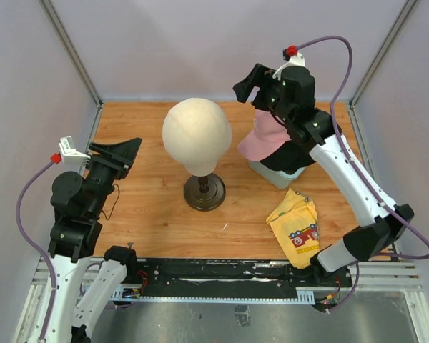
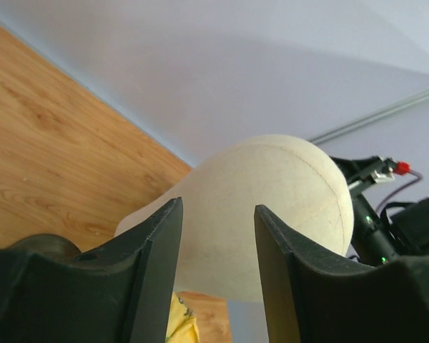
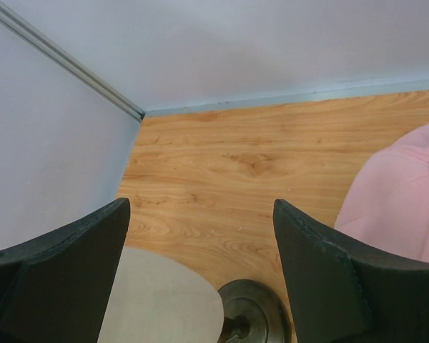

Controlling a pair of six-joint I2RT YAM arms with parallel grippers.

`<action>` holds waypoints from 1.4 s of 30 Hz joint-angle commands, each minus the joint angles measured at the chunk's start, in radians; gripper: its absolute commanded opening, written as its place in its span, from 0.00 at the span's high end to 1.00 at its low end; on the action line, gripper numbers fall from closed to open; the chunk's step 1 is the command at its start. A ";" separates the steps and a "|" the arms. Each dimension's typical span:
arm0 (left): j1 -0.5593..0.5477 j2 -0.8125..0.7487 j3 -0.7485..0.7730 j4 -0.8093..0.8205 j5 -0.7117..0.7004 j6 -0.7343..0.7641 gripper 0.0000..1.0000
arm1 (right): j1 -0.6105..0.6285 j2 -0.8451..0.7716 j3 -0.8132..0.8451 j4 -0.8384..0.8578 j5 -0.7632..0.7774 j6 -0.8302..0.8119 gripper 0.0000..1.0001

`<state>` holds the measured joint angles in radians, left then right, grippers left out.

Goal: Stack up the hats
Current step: Move the hat stand to the center of the board.

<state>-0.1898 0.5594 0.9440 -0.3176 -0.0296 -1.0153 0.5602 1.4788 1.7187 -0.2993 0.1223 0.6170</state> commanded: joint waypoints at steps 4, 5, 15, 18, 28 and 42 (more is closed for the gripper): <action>0.004 -0.020 -0.099 0.141 0.154 -0.028 0.52 | -0.048 0.086 0.064 0.069 -0.210 0.116 0.18; 0.004 -0.011 -0.105 0.151 0.180 -0.035 0.52 | -0.048 0.101 0.075 0.075 -0.231 0.131 0.18; -0.019 -0.019 -0.206 0.276 0.224 -0.116 0.51 | -0.010 0.169 0.121 0.071 -0.313 0.200 0.20; -0.035 -0.006 -0.211 0.321 0.231 -0.139 0.50 | 0.014 0.167 0.102 0.077 -0.322 0.217 0.20; -0.197 0.076 -0.222 0.463 0.135 -0.218 0.48 | 0.054 0.108 -0.008 0.114 -0.313 0.304 0.19; -0.298 0.185 -0.121 0.398 -0.084 -0.209 0.43 | 0.169 0.044 -0.089 0.090 -0.176 0.379 0.18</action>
<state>-0.4656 0.7292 0.7807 0.0971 -0.0658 -1.2251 0.6380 1.5318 1.6642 -0.1520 -0.0486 0.9901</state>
